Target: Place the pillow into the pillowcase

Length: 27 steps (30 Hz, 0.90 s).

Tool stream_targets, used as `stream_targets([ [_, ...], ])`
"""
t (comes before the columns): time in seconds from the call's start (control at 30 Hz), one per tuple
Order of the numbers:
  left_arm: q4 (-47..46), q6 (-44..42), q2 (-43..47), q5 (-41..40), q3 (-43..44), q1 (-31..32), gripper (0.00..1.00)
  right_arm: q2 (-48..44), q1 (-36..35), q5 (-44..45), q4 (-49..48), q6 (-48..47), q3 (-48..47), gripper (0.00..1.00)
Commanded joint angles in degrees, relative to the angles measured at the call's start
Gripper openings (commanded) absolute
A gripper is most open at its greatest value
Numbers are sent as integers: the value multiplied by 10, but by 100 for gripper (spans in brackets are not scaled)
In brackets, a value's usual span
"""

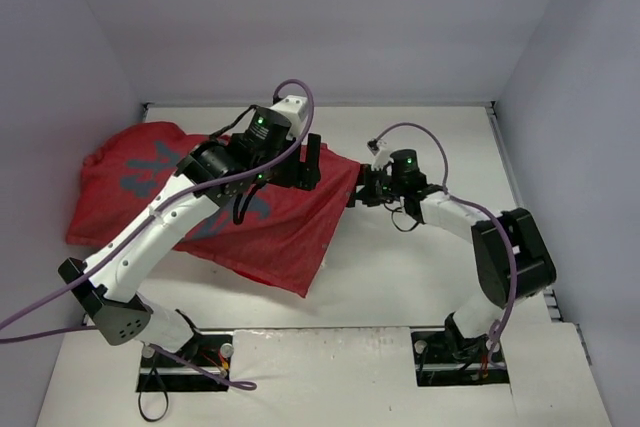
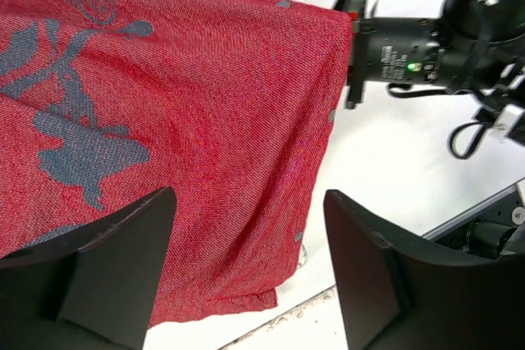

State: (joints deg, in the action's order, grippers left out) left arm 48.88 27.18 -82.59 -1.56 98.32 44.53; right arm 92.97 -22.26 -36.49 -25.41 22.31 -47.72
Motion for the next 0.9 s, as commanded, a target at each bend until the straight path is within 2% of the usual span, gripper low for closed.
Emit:
stream_targets([
  [0.0, -27, 10, -6, -4, 8, 1, 70, -65, 14, 12, 50, -48, 11, 96],
  [0.23, -27, 12, -20, 9, -15, -13, 74, -113, 75, 35, 91, -64, 45, 93],
  [0.33, -26, 16, -28, 6, -16, -13, 74, -114, 100, 86, 121, -51, 49, 89],
  [0.37, -27, 17, -21, -7, -18, -13, 74, -119, 116, 98, 127, -45, 51, 84],
  [0.47, -25, 8, 7, -46, -36, -19, 74, -138, 132, 30, 126, -52, 47, 72],
  [0.53, -23, 9, 25, -48, -63, -54, 74, -139, 131, -15, 126, -57, 12, 71],
  [0.67, -21, 30, 72, -34, -113, -141, 75, -112, 122, -42, 121, -35, -50, 72],
  [0.77, -22, 26, 83, -31, -136, -176, 75, -67, 108, -39, 101, -24, -104, 81],
  [0.87, -22, 24, 87, -23, -150, -190, 75, -4, 100, -64, 97, -31, -169, 86],
])
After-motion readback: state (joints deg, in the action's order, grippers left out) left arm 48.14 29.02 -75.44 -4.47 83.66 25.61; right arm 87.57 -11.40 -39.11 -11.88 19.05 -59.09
